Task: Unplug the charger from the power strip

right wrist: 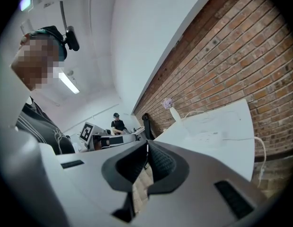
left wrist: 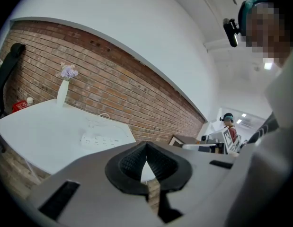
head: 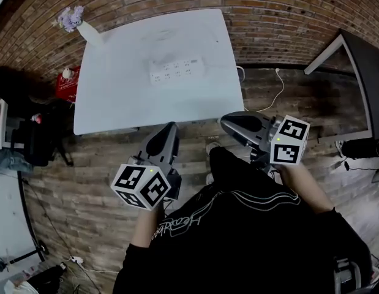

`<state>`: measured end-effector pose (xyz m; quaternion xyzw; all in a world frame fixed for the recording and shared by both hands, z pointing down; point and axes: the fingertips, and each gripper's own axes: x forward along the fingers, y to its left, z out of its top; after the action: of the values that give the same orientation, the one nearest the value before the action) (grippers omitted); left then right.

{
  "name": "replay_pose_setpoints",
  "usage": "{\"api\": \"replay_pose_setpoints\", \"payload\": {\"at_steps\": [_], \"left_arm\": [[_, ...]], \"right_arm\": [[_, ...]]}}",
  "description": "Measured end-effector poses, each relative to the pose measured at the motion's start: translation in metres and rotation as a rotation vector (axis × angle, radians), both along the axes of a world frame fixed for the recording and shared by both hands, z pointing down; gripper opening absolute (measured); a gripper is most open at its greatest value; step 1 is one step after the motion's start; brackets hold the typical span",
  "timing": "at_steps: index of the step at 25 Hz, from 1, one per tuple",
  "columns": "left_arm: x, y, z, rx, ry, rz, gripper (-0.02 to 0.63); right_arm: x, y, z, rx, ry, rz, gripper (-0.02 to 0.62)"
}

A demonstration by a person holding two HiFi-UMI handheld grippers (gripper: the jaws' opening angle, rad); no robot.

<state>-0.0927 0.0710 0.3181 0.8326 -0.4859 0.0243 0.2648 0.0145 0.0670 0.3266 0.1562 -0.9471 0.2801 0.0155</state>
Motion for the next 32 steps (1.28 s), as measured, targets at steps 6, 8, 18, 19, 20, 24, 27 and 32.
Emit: {"api": "replay_pose_setpoints", "payload": {"at_steps": [6, 8, 18, 19, 20, 24, 27, 32], "left_arm": [[-0.014, -0.046, 0.006, -0.025, -0.001, -0.074, 0.005], [-0.021, -0.066, 0.011, -0.04, 0.001, -0.102, 0.005], [-0.038, -0.148, 0.037, -0.109, -0.048, -0.155, 0.005], [-0.04, -0.153, 0.041, -0.116, -0.055, -0.162, 0.005], [-0.043, -0.158, 0.044, -0.121, -0.059, -0.171, 0.005], [-0.05, -0.171, 0.056, -0.133, -0.061, -0.206, 0.005], [-0.057, -0.177, 0.064, -0.14, -0.07, -0.22, 0.005], [-0.064, -0.18, 0.079, -0.159, -0.069, -0.23, 0.006]], "right_arm": [[-0.017, -0.054, 0.003, -0.015, -0.005, -0.071, -0.002], [-0.021, -0.076, 0.006, -0.024, -0.003, -0.084, -0.002], [-0.043, -0.172, 0.039, -0.01, 0.088, -0.174, -0.002], [-0.045, -0.179, 0.044, 0.004, 0.109, -0.183, -0.002], [-0.047, -0.186, 0.049, 0.015, 0.127, -0.191, -0.002], [-0.05, -0.209, 0.065, 0.043, 0.168, -0.227, -0.002], [-0.057, -0.223, 0.08, 0.056, 0.201, -0.244, 0.0], [-0.065, -0.239, 0.112, 0.076, 0.269, -0.246, 0.0]]}}
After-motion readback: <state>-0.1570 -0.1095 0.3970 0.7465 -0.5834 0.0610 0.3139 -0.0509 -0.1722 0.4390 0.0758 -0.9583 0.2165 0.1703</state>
